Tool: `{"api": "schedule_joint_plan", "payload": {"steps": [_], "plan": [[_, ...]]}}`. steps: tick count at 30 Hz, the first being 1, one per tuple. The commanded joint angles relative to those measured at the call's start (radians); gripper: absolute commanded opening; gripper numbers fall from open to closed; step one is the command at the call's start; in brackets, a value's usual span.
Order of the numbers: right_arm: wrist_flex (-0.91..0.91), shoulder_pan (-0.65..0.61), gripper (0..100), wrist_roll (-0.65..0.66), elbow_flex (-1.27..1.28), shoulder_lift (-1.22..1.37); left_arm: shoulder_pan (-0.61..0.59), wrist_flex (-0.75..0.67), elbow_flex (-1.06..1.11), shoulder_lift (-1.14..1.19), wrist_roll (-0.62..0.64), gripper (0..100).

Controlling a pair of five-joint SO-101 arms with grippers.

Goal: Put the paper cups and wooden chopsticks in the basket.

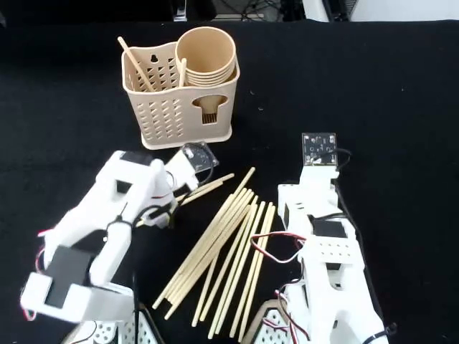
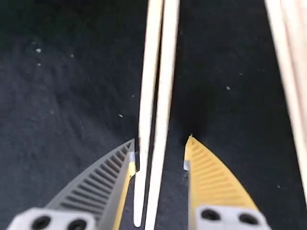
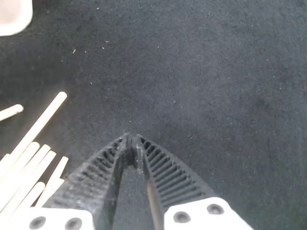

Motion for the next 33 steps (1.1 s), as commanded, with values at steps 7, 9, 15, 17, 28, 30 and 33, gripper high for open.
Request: {"api": "schedule_joint_plan", "payload": {"steps": [7,9,15,17,28,30,33], "plan": [[-0.021,0.006,2.1,0.012,-0.004,-0.013,-0.002,-0.006,-0.058,0.100,-0.009,17],[-0.021,0.006,2.1,0.012,-0.004,-0.013,-0.002,-0.006,-0.058,0.103,-0.006,11],[-0.021,0.006,2.1,0.012,-0.004,-0.013,-0.002,-0.006,-0.056,0.101,-0.003,3],[-0.021,0.006,2.1,0.012,-0.004,-0.013,-0.001,-0.005,-0.047,0.094,-0.003,3],[-0.021,0.006,2.1,0.012,-0.004,-0.013,0.002,0.081,-0.016,0.011,-0.003,3],[-0.021,0.006,2.1,0.012,-0.004,-0.013,0.002,0.080,0.013,-0.060,-0.003,3],[-0.021,0.006,2.1,0.012,-0.004,-0.013,0.001,0.074,0.071,-0.164,-0.003,3]]}}
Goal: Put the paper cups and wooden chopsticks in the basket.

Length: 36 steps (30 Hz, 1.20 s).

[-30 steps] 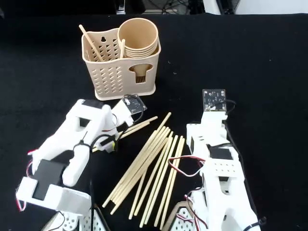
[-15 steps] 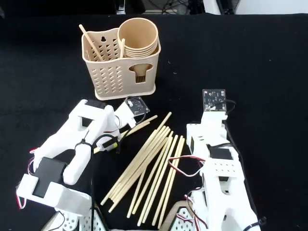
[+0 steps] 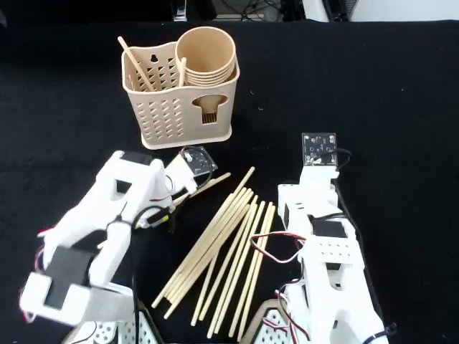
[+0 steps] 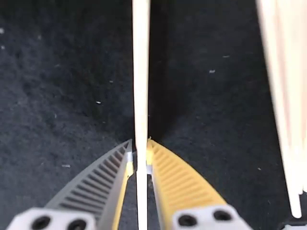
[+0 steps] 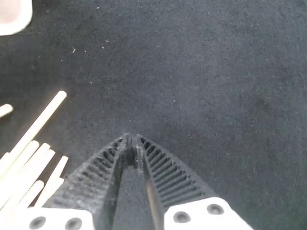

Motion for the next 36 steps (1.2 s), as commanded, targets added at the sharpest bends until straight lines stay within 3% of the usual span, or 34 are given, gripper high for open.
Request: {"api": "schedule_joint_plan", "payload": {"steps": [1,16,22,29,36], "plan": [[-0.021,0.006,2.1,0.012,-0.004,-0.013,0.001,0.006,0.050,-0.132,-0.003,3],[-0.021,0.006,2.1,0.012,-0.004,-0.013,-0.001,0.031,0.111,-0.276,-0.003,3],[-0.021,0.006,2.1,0.012,-0.004,-0.013,-0.010,0.115,0.105,-0.517,-0.002,3],[-0.021,0.006,2.1,0.012,-0.004,-0.013,-0.001,0.112,0.113,-0.822,0.133,3],[-0.021,0.006,2.1,0.012,-0.004,-0.013,-0.010,0.107,0.113,-1.149,0.189,3]]}}
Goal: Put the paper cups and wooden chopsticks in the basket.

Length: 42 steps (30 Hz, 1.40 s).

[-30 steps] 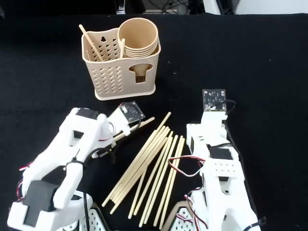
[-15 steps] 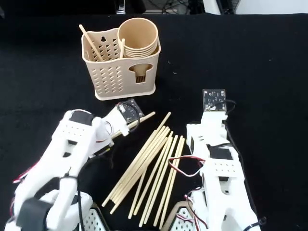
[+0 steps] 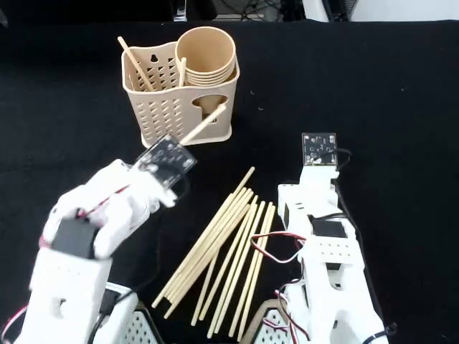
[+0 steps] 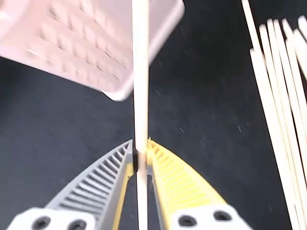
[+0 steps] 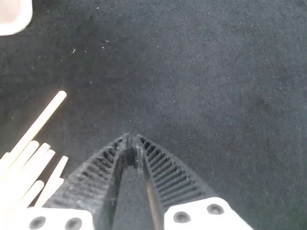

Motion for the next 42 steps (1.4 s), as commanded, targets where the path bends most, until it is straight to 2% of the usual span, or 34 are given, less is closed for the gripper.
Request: {"api": "schedule_joint_plan", "payload": {"steps": [1,6,16,21,26,28,36,42], "plan": [[-0.021,0.006,2.1,0.012,-0.004,-0.013,-0.005,-0.035,-0.004,-0.166,0.052,3],[-0.021,0.006,2.1,0.012,-0.004,-0.013,-0.007,-0.222,0.039,-0.242,0.146,3],[-0.021,0.006,2.1,0.012,-0.004,-0.013,-0.124,-0.801,0.084,-0.241,0.381,3],[-0.021,0.006,2.1,0.012,-0.004,-0.013,-0.128,-1.031,0.140,-0.236,0.485,3],[-0.021,0.006,2.1,0.012,-0.004,-0.013,-0.128,-1.249,0.127,-0.074,0.559,3],[-0.023,0.005,2.1,0.012,-0.004,-0.013,-0.128,-1.287,0.077,0.043,0.572,3],[-0.051,0.005,2.1,0.012,0.004,-0.012,-0.127,-1.286,-0.191,0.396,0.694,3],[-0.051,0.005,2.1,0.012,0.004,-0.012,-0.136,-1.286,-0.220,0.537,0.703,3]]}}
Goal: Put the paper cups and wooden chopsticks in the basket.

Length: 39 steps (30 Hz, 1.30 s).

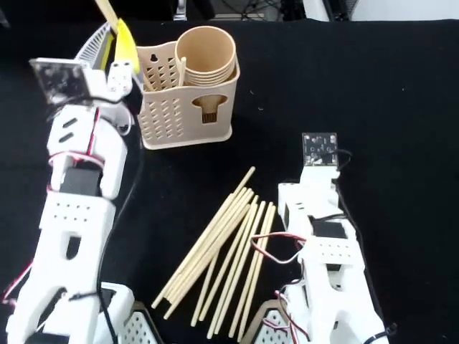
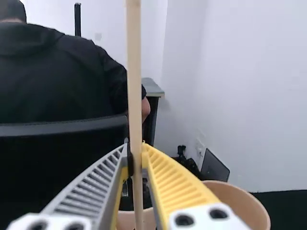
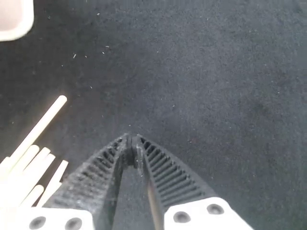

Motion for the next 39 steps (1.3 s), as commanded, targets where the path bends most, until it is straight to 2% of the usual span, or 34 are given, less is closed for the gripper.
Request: {"api": "schedule_joint_plan", "payload": {"steps": [1,14,20,30,34,39], "plan": [[-0.020,0.005,2.1,0.012,-0.005,-0.012,-0.015,-0.021,-0.058,0.061,0.008,3],[-0.020,0.005,2.1,0.012,-0.004,-0.012,-0.015,-0.021,-0.007,0.201,0.008,4],[-0.020,0.005,2.1,0.012,-0.004,-0.012,-0.015,-0.021,0.058,0.201,0.008,23],[-0.020,0.005,2.1,0.012,-0.004,-0.012,-0.015,-0.017,0.074,0.126,0.012,16],[-0.020,0.005,2.1,0.012,-0.004,-0.012,-0.013,0.092,0.102,-0.069,0.011,16],[-0.020,0.005,2.1,0.012,-0.004,-0.012,-0.005,0.405,0.105,-0.367,0.009,16]]}}
